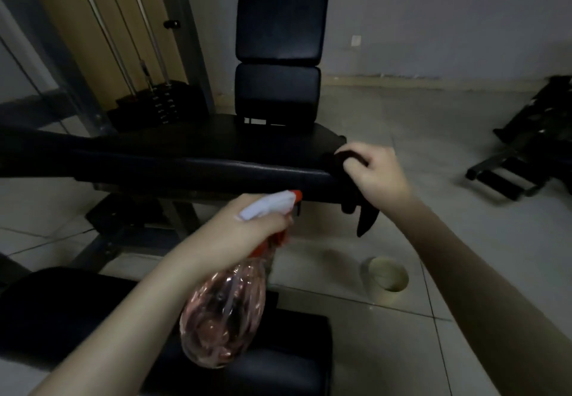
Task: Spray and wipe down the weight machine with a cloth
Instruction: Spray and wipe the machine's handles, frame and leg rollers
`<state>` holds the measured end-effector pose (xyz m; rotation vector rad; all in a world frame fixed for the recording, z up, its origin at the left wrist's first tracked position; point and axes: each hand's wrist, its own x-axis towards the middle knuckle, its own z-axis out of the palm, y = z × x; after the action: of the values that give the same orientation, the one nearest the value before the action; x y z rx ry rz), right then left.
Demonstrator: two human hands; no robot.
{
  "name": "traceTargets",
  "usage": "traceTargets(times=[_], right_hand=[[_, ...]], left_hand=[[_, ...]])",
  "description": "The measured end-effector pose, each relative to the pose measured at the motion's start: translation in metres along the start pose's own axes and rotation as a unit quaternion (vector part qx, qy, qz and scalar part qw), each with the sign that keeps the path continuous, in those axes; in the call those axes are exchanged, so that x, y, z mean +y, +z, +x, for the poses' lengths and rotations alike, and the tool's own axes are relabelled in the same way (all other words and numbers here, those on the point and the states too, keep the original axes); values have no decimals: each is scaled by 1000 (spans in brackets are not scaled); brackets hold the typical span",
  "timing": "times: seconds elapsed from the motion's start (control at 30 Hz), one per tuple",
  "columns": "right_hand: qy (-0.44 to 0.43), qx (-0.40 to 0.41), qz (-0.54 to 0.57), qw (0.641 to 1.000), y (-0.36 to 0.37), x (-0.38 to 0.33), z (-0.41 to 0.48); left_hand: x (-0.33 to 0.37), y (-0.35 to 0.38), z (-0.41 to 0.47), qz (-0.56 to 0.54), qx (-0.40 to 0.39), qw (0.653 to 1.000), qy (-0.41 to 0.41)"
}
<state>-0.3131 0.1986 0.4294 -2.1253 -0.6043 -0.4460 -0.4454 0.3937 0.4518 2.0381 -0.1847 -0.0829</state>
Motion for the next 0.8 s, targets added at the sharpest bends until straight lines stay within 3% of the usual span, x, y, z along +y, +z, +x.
traceTargets(times=[0.1,0.27,0.33,0.37,0.43,0.53,0.67,0.8], right_hand=[[37,15,77,996,-5,1,5],[12,95,119,988,1,15,-4],[8,133,122,984,2,19,-6],[8,140,125,982,2,19,-7],[11,137,137,981,-1,16,-10],[43,133,175,975,-7,13,-12],[110,138,269,947,-11,9,-14],[183,164,395,885,-9,10,-17]], left_hand=[[-14,8,10,5,19,1000,18],[-38,32,12,-20,75,995,70],[-53,35,12,1,37,994,104],[-61,35,16,13,-2,995,97],[-55,36,18,-72,-42,996,-5],[-42,35,28,-53,-24,998,12],[-37,40,33,-26,19,999,33],[-22,51,20,45,9,996,78]])
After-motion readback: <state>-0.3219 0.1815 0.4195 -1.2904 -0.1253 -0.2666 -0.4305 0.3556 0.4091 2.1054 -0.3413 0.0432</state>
